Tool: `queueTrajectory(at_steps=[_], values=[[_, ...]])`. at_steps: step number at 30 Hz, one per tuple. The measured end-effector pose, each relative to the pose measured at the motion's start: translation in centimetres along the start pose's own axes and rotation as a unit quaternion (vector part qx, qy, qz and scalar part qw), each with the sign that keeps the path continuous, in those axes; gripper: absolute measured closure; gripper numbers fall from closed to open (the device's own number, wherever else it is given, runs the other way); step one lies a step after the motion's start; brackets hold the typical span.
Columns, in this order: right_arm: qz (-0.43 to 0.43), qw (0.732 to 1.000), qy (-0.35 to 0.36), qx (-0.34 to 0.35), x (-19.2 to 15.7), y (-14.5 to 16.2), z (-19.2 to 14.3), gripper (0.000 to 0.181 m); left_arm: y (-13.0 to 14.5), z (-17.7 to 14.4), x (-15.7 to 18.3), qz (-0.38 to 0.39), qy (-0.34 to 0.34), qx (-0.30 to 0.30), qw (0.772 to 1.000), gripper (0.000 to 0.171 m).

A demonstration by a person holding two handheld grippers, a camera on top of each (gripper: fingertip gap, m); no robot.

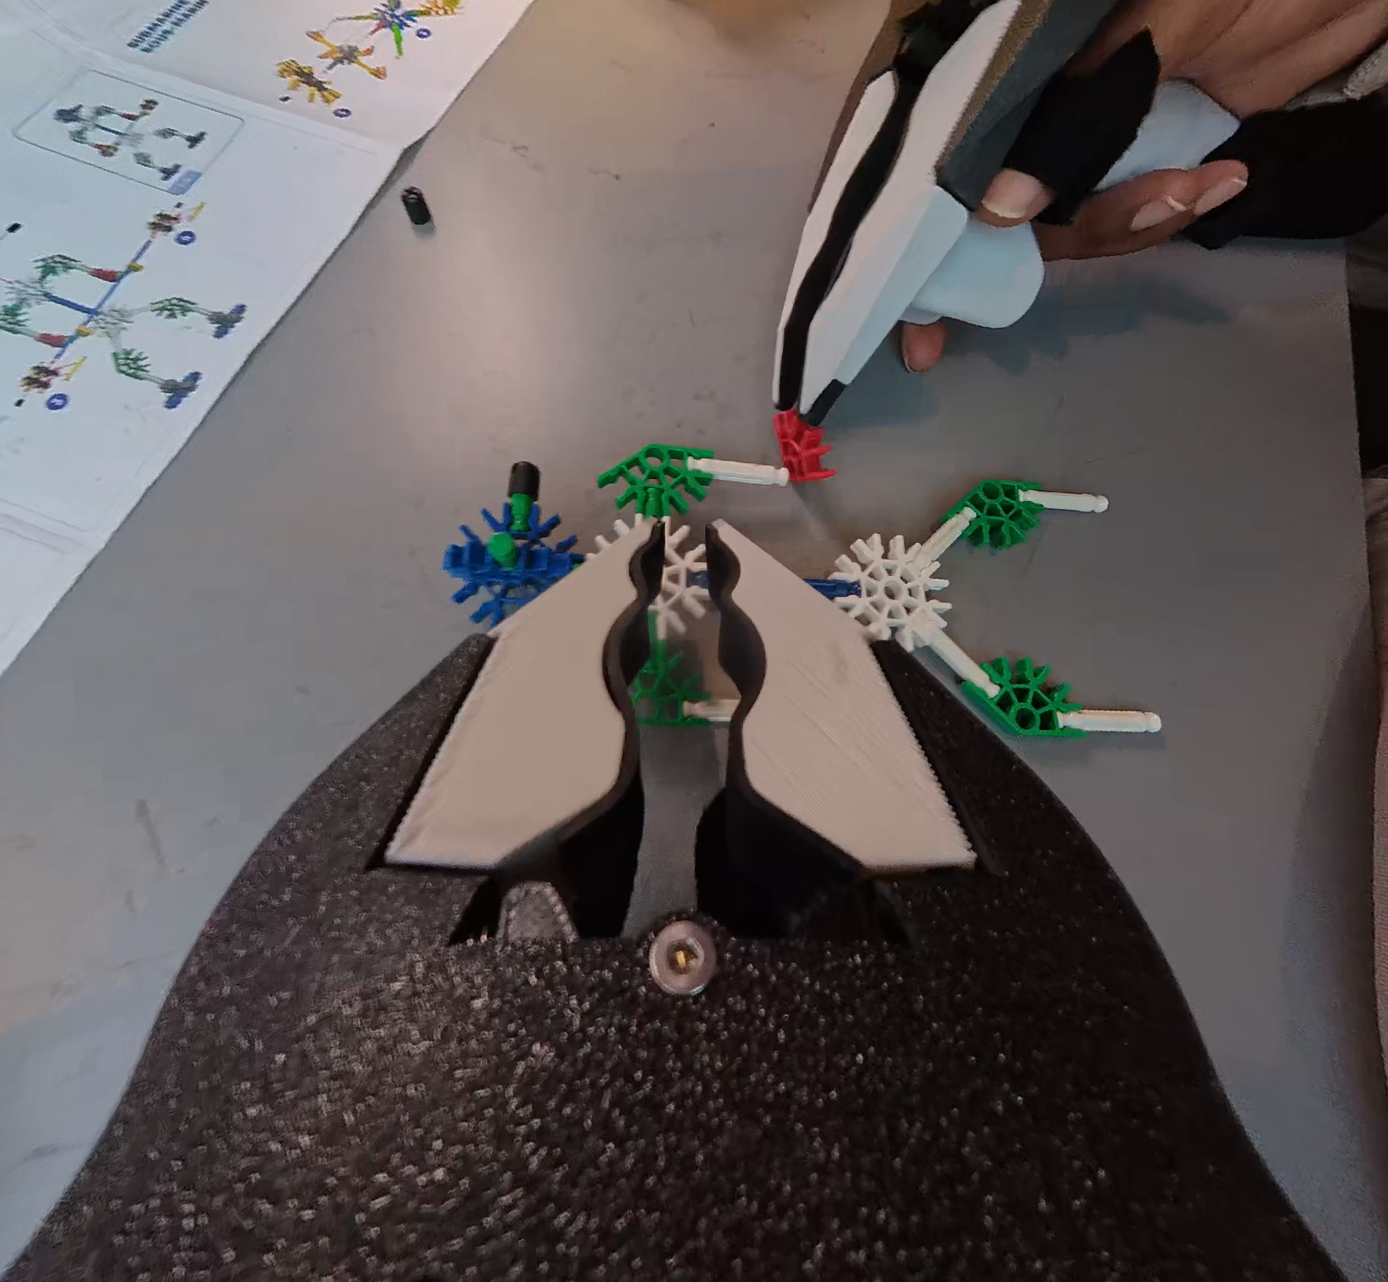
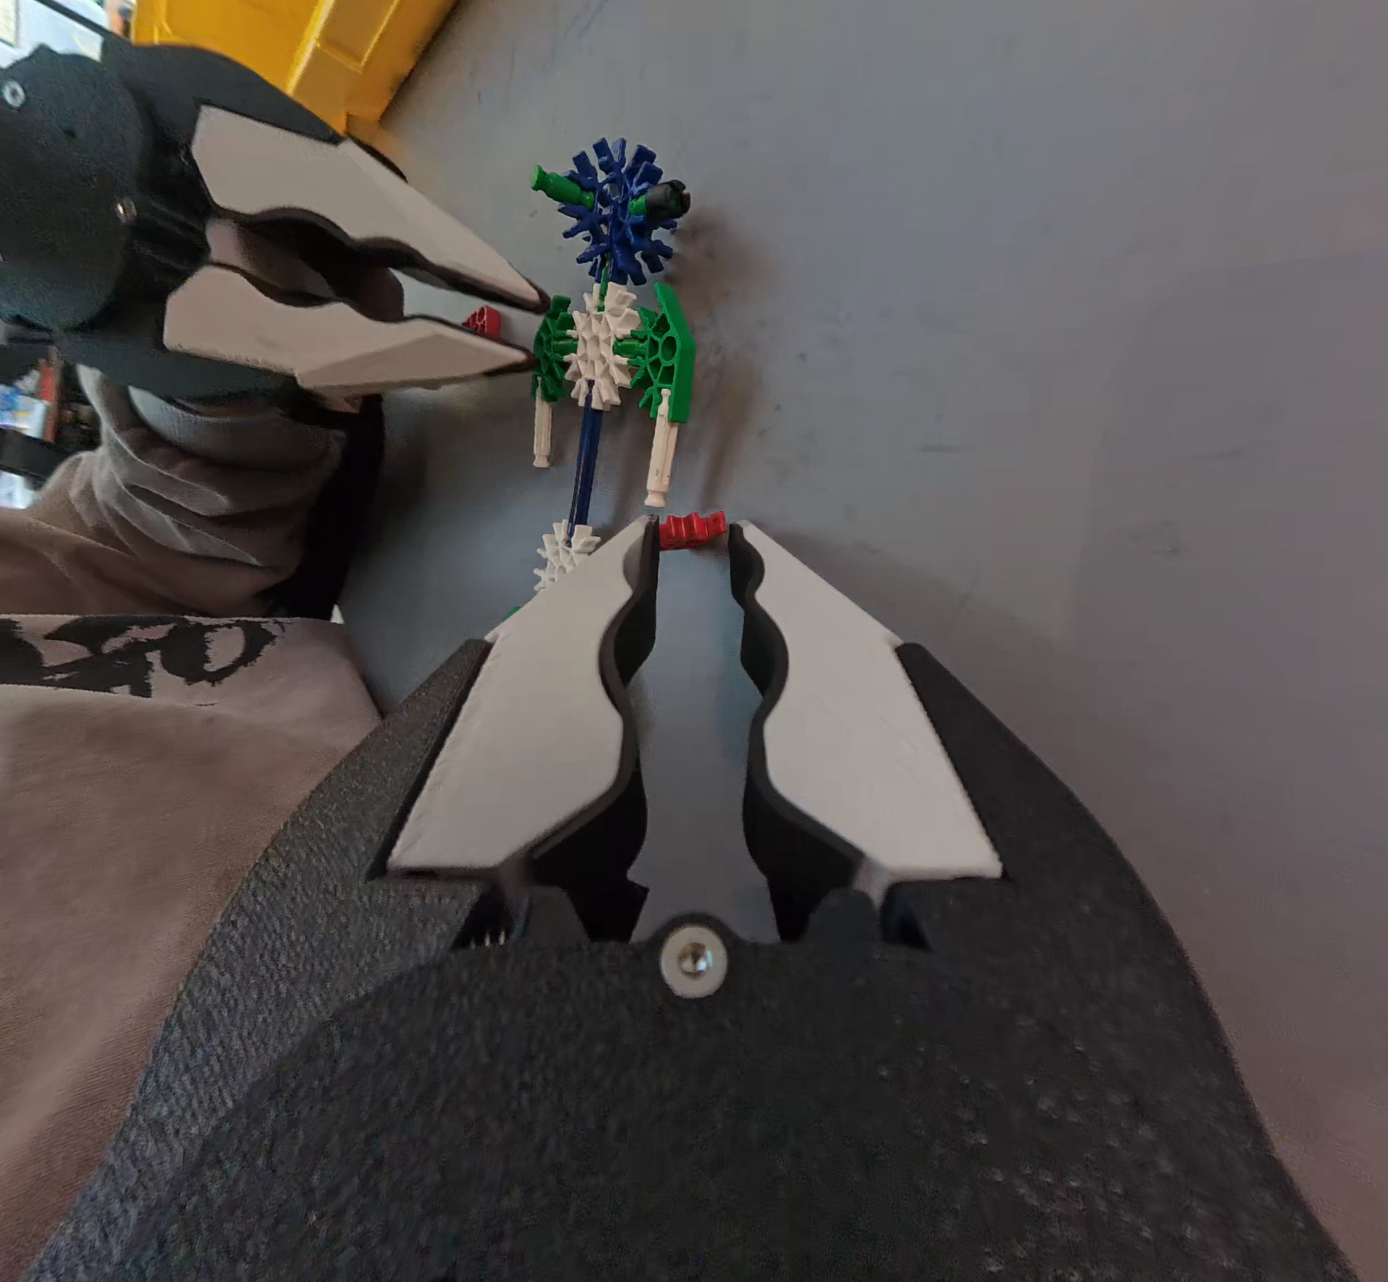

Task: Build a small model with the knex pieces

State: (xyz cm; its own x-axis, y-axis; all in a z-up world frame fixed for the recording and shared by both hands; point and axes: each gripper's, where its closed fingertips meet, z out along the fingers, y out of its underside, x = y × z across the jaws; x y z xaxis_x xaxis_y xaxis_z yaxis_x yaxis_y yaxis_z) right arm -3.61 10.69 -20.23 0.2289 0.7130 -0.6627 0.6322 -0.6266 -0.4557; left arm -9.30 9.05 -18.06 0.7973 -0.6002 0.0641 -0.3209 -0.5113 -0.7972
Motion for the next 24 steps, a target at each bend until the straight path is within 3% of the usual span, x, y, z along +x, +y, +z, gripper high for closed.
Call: queueTrajectory(at_steps=[4,7,10,13,16,19,21,24], values=[[-0.166,0.985,0.039,0.019,-1.0,-0.9,-0.7,0.160,0.6,-1.8,-3.1,-0.037,-0.018,-0.002,0.999,0.152],[-0.325,0.942,0.089,-0.012,-1.2,-0.4,-0.7,0.152,1.2,-2.2,-3.9,-0.081,0.012,0.004,0.997,0.144],[-0.400,0.908,0.121,-0.034,-0.9,-0.3,-0.5,0.150,1.9,-1.8,-4.0,-0.102,0.036,-0.004,0.994,0.135],[-0.437,0.889,0.128,-0.050,0.0,-0.3,-0.1,0.151,2.4,-1.0,-3.2,-0.101,0.055,-0.017,0.993,0.126],[-0.475,0.874,0.090,-0.054,0.0,-0.7,0.5,0.155,2.5,-0.2,-2.6,-0.096,0.061,-0.023,0.993,0.121],[-0.484,0.869,0.037,-0.101,-0.2,-0.2,1.0,0.161,2.6,0.5,-2.6,-0.102,0.065,-0.031,0.992,0.118],[-0.464,0.876,0.019,-0.128,-0.3,-0.2,1.1,0.161,2.7,0.8,-2.7,-0.099,0.058,-0.035,0.993,0.117],[-0.369,0.908,-0.014,-0.200,-0.7,0.7,0.9,0.161,2.8,1.0,-2.6,-0.095,0.058,-0.036,0.993,0.116]])
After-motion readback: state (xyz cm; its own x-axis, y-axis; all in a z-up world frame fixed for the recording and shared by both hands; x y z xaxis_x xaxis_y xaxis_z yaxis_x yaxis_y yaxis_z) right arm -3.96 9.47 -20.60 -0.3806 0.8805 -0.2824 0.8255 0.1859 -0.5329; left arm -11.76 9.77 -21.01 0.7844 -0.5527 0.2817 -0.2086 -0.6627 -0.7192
